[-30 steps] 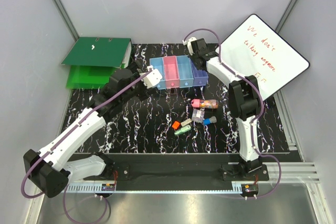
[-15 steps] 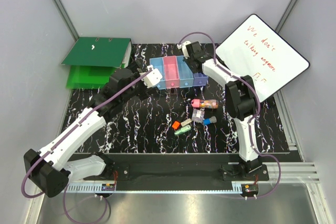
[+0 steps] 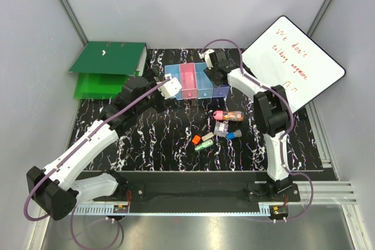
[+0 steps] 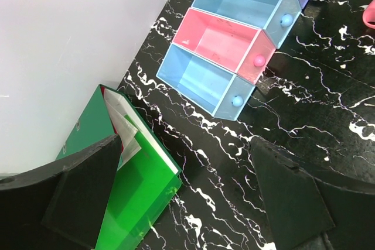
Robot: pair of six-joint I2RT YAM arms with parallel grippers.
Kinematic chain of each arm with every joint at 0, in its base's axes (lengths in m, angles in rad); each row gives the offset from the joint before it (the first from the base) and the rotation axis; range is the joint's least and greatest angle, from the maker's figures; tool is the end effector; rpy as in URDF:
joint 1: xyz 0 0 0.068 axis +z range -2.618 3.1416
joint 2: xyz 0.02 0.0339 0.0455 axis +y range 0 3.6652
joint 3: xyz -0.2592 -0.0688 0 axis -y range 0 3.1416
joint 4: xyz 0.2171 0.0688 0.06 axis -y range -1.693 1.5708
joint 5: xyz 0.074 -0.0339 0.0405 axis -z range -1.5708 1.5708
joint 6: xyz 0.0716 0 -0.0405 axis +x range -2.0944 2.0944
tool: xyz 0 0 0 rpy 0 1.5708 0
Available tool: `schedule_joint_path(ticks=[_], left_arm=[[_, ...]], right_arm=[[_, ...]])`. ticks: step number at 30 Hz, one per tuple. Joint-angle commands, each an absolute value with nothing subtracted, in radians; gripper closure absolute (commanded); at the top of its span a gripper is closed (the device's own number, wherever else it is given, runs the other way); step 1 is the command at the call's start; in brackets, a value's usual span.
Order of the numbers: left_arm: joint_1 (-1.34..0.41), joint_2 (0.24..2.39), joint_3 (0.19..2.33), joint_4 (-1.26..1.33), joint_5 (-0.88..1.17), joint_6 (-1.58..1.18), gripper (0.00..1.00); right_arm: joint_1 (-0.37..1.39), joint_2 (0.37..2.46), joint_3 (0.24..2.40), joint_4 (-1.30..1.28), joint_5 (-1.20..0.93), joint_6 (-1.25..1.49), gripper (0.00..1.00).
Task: Sort the stationery into containers
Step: Place the stationery in the storage box, then pick up the stationery from the center of the board.
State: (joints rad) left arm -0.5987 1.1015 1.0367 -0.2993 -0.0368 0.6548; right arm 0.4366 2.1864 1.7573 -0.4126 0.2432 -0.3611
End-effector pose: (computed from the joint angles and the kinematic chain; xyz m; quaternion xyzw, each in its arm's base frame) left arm 0.2157 -0.1440 0.3387 0.4744 0.6729 0.0311 0.5667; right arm 0.4492 0.1906 0.1823 -0.3203 0.8714 -0.0999 0.3579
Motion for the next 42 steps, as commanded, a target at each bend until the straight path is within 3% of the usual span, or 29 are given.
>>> schedule_joint_path(ticks=[1,10,13,18,25,42], left_arm=[[-0.594,1.094,1.019,-0.302,0.029,0.661,0.01],[-0.615,1.178,1.023,-0.451,0.062,0.700,0.01],[-0.640,1.296,1.110,-0.552,-0.040,0.559,0.01],[-0.664,1.489,1.274,-0.751,-0.020,0.286,0.01],[-0.719,1.600,1.302,-0.805,-0.014,0.062,0.01],[-0.853,1.953,1.459,-0.811,-0.006,-0.026,0.01]], right_arm=[[0.445,2.043,1.744,-0.419,0.239,-0.370,0.41],[0.446,1.856,1.779,-0.475,0.244,-0.393,0.40],[0.446,1.787,1.793,-0.480,0.281,-0.390,0.40],[0.446,1.665,1.798,-0.479,0.316,-0.397,0.40],[0.446,1.554,1.747,-0.477,0.362,-0.449,0.39],[0.446,1.509,1.735,-0.476,0.359,-0.480,0.38]])
